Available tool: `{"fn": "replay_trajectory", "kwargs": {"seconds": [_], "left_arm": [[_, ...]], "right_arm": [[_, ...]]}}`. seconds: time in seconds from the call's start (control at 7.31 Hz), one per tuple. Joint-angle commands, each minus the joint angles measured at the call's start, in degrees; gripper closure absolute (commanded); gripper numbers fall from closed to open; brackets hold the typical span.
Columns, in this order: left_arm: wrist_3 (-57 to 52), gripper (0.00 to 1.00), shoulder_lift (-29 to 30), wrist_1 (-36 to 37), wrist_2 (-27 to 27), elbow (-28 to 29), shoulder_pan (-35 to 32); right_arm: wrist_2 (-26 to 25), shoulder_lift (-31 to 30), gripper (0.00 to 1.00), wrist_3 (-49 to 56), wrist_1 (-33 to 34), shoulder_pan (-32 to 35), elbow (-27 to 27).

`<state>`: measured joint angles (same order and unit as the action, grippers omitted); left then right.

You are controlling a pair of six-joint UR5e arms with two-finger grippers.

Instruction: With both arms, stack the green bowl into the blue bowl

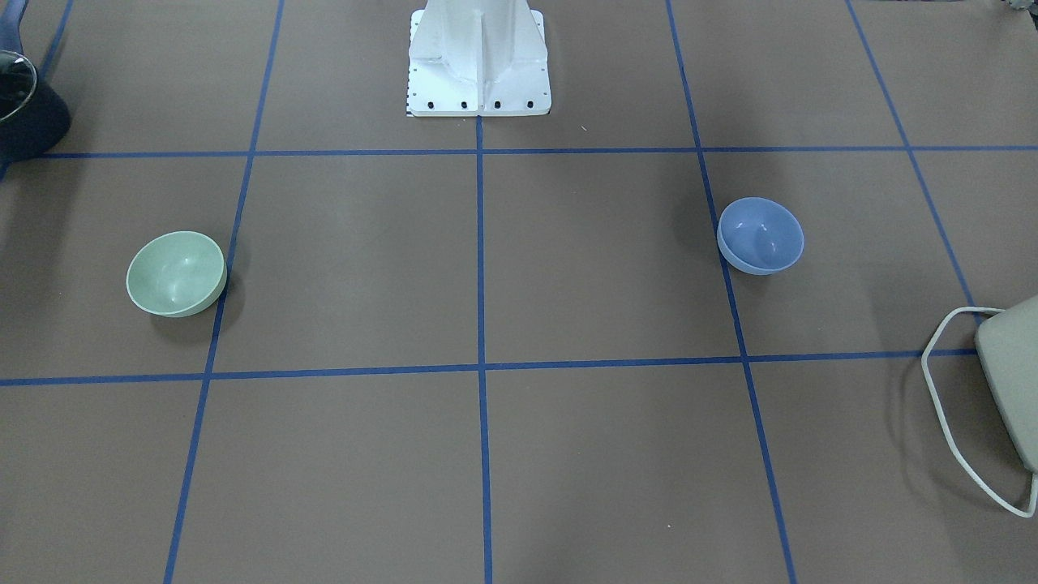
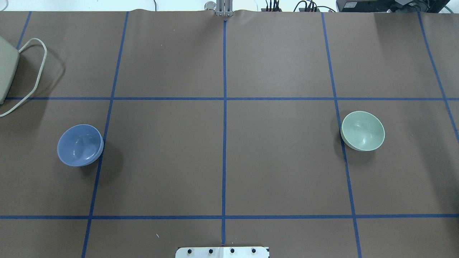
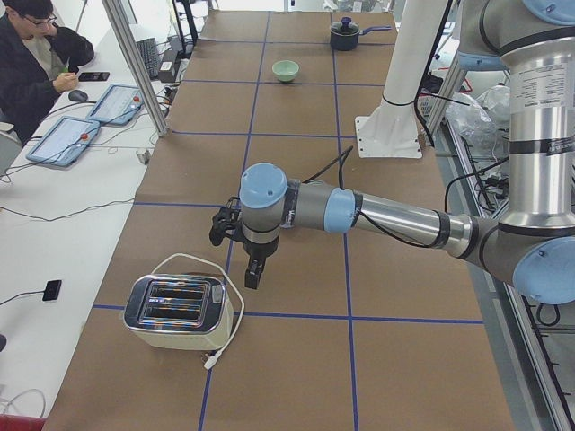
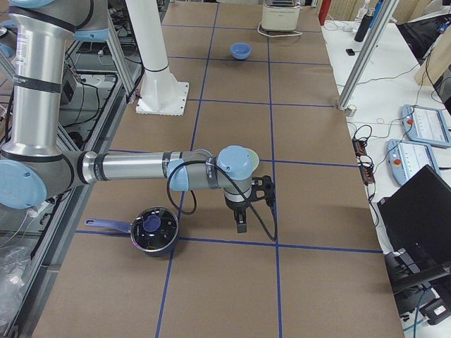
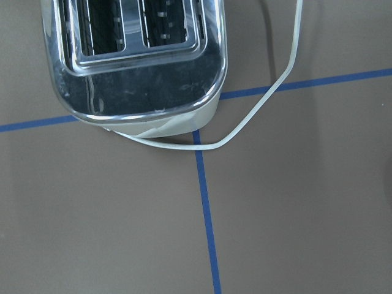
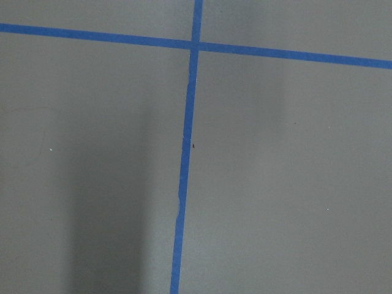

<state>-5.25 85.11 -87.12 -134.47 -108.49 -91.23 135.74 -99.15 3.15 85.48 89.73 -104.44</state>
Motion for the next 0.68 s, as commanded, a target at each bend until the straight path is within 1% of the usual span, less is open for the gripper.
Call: {"fn": "replay_trajectory", "kwargs": {"seconds": [0.0,0.14,0.27,0.41,0.55], "left_arm": [[0.15,0.02,1.11,-12.37,-0.01,2.57,0.0],[0.15,0.02,0.85,-17.68,-0.01,5.37,0.0],[-0.02,0.02,0.93,-21.9,0.08,6.18,0.0],[-0.2,0.01,0.23,-26.21,0.08,6.54,0.0],[0.49,0.01,-1.16,-28.43,-0.09,6.28,2.09]], "right_arm": [[0.41,0.98,0.0,0.01,-9.66,0.0,2.2],[0.49,0.11,0.0,-0.16,-13.72,0.0,3.7],[0.84,0.1,0.0,-0.16,-15.76,0.0,4.15],[0.76,0.27,0.0,-0.77,-16.82,0.0,3.37],[0.93,0.45,0.0,-4.09,-17.35,-0.26,3.19]]}}
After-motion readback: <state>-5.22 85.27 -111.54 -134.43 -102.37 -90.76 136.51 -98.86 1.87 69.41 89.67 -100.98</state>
